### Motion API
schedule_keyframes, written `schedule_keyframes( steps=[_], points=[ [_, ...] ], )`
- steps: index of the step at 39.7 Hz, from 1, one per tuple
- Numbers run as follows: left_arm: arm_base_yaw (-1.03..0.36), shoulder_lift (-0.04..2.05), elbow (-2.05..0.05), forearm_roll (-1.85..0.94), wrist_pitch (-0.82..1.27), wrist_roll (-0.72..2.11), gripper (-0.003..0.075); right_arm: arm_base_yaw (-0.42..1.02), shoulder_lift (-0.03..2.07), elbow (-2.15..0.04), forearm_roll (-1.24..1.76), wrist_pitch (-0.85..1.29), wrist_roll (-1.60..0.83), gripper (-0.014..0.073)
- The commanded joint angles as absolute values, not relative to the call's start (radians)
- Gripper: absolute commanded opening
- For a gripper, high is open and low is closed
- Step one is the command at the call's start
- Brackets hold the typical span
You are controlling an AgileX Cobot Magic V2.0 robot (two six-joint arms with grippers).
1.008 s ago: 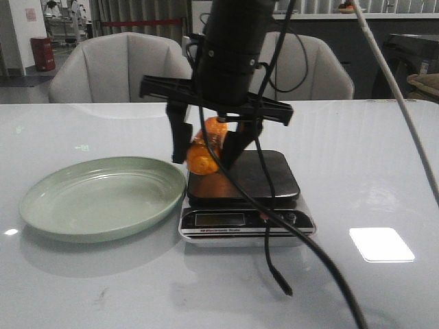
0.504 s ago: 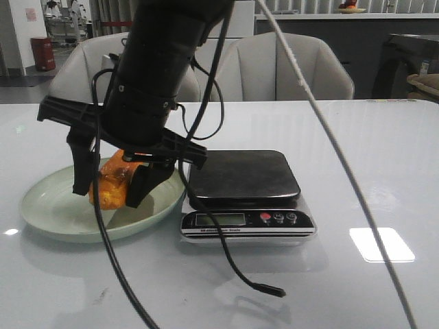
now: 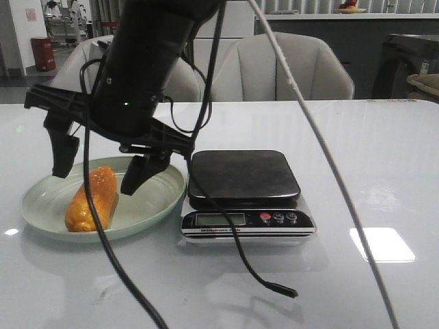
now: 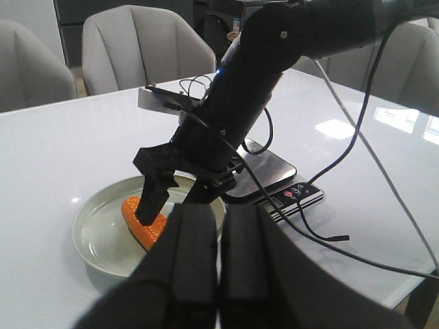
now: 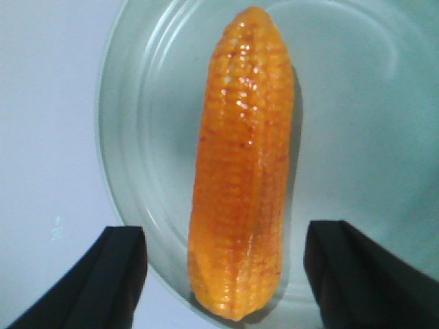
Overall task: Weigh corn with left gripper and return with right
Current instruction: 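Open the right gripper and raise it away from the plate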
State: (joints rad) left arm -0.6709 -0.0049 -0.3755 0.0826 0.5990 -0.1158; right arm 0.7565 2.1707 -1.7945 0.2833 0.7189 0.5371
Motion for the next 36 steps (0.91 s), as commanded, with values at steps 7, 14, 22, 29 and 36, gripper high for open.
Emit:
schedule_keyframes(
  steps=[7,14,22,29,36],
  points=[
    [-0.676,-0.027,-0.4,0.086,0.519,-0.115,0.0114,0.71,1.959,-1.827,0.23,0.792,0.363,0.058],
    [-0.676,-0.027,-0.4,0.086,0.519,-0.115,0.0114,0.693,1.84,-1.748,0.14,0.824,0.285,0.058],
    [-0.676,-0.027,-0.4,0.086,0.519,-0.115,0.0114,0.622,1.677,-1.563,0.134,0.806,0.21,0.058],
    [-0.676,-0.027,-0.4,0.086,0.519,-0.115,0.0114,0.528,1.511,-1.342,0.134,0.742,0.16,0.058],
    [-0.676,-0.027,-0.4,0.086,0.519,-0.115,0.0114,0.462,1.327,-1.147,0.134,0.633,0.16,0.058]
  ],
)
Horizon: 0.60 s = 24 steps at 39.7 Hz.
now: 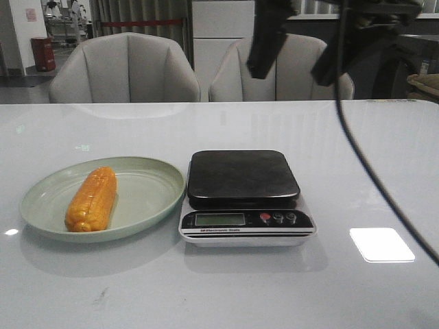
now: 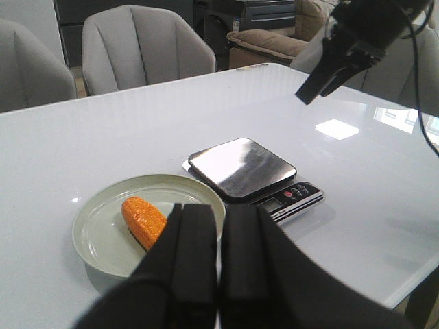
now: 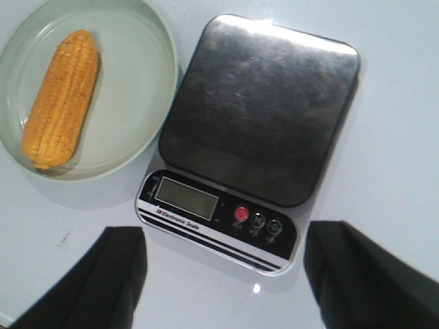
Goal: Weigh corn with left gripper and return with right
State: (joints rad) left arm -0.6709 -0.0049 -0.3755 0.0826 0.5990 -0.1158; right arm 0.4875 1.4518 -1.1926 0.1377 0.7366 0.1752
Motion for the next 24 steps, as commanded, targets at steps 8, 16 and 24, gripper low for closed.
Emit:
schedule_keyframes(
  steps=[8,16,24],
  points=[
    [-0.676,-0.027,-0.4,0.086,0.519,-0.115,0.0114,0.453,1.106,-0.974,0.118,0.56,0.136,0.058],
    [-0.676,-0.027,-0.4,0.086,0.519,-0.115,0.0114,0.453,0.822,-0.798,0.081,0.451,0.132,0.058],
    [-0.676,-0.027,-0.4,0.086,0.519,-0.115,0.0114,0.453,0.554,-0.635,-0.011,0.42,0.132,0.058]
  ],
)
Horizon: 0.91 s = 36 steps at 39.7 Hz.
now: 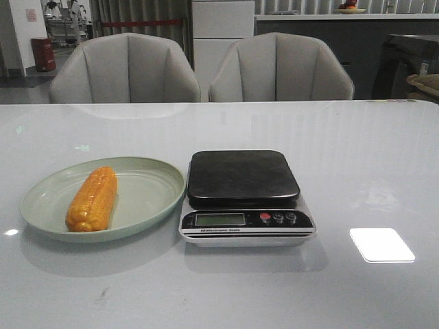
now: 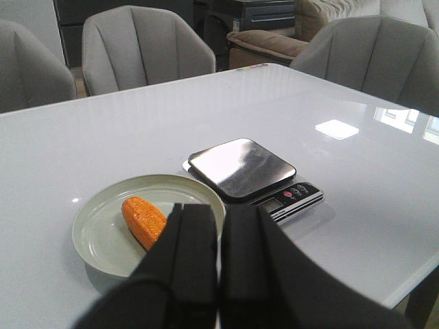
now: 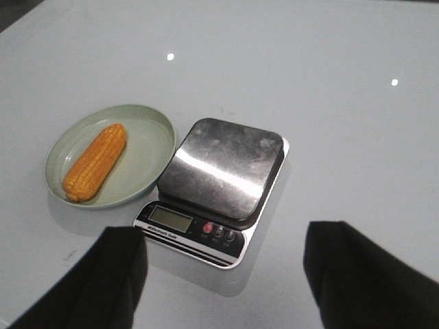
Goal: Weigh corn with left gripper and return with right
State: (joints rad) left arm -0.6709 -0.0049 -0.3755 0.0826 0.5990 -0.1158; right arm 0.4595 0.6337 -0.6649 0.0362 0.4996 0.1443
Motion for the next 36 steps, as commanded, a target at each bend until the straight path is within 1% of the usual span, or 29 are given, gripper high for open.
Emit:
schedule_keyframes(
  steps=[1,8,14,21,27,30,32,36],
  points=[
    [-0.676,-0.027,-0.4,0.086,0.519,-0.115,0.0114,0.453,0.518,-0.617,-0.018,0.42,0.132,0.058],
    [-0.676,-0.027,-0.4,0.086,0.519,-0.115,0.0114,0.453,0.258,-0.459,-0.034,0.353,0.132,0.058],
    [-0.676,-0.027,-0.4,0.086,0.519,-0.115,0.0114,0.453,0.081,-0.33,-0.036,0.276,0.132,0.058],
    [-0.676,-0.027,-0.4,0.086,0.519,-0.115,0.0114,0.453,0.014,-0.222,-0.036,0.199,0.132,0.058],
    [-0.676,-0.027,-0.4,0.086,0.519,-0.115,0.0114,0.453,0.014,-0.201,-0.036,0.17,0.132,0.0565],
    [-0.676,-0.027,-0.4,0.086,0.519,-0.115,0.0114,0.453,0.014,-0.201,-0.036,0.182,0.132,0.0503],
    [-0.676,-0.027,-0.4,0.086,0.519,-0.115,0.0114,0.453,0.014,-0.201,-0.036,0.194,0.132,0.0433],
    [-0.676,-0.027,-0.4,0.086,0.519,-0.115,0.0114,0.453,0.014,-0.201,-0.036,0.225,0.132,0.025]
  ],
)
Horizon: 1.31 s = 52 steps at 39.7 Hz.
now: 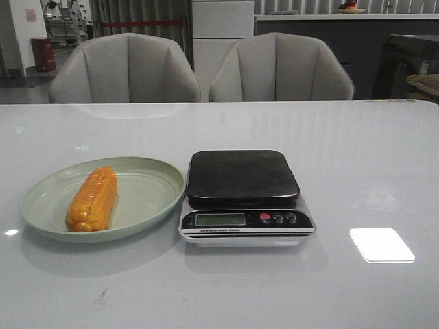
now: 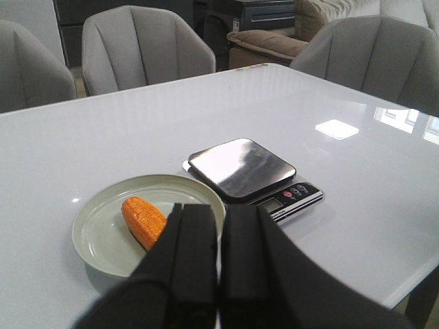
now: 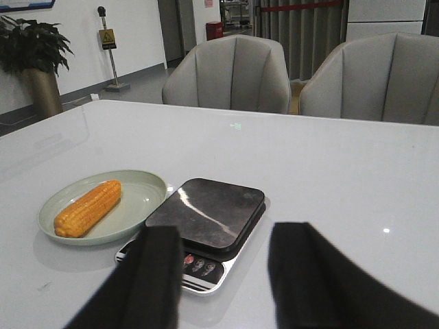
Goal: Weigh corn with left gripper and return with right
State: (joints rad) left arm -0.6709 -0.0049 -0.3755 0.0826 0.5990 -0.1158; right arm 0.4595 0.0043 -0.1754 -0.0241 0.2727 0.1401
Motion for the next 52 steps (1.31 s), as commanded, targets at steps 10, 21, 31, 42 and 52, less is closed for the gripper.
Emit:
schedule_keyframes(
  steps=[10,21,31,42,52],
  points=[
    [-0.676,-0.027,-0.4,0.086,0.519,-0.115,0.0114,0.453,0.014,-0.201,-0.036,0.233,0.132,0.0147],
    [-0.676,-0.027,-0.4,0.086,0.519,-0.115,0.0114,0.453,0.014,-0.201,-0.036,0.233,0.132,0.0147],
    [-0.66,-0.022,-0.394,0.086,0.519,-0.115,0.0114,0.453,0.014,-0.201,-0.036,0.233,0.132,0.0147],
    [-0.396,-0.014,-0.333,0.111,0.348,-0.115,0.0114,0.453,0.014,-0.201,-0.036,0.233,0.132,0.0147],
    [-0.172,-0.014,-0.168,0.111,0.176,-0.115,0.0114,0.453,0.014,-0.201,-0.036,0.233,0.132,0.0147]
  ],
)
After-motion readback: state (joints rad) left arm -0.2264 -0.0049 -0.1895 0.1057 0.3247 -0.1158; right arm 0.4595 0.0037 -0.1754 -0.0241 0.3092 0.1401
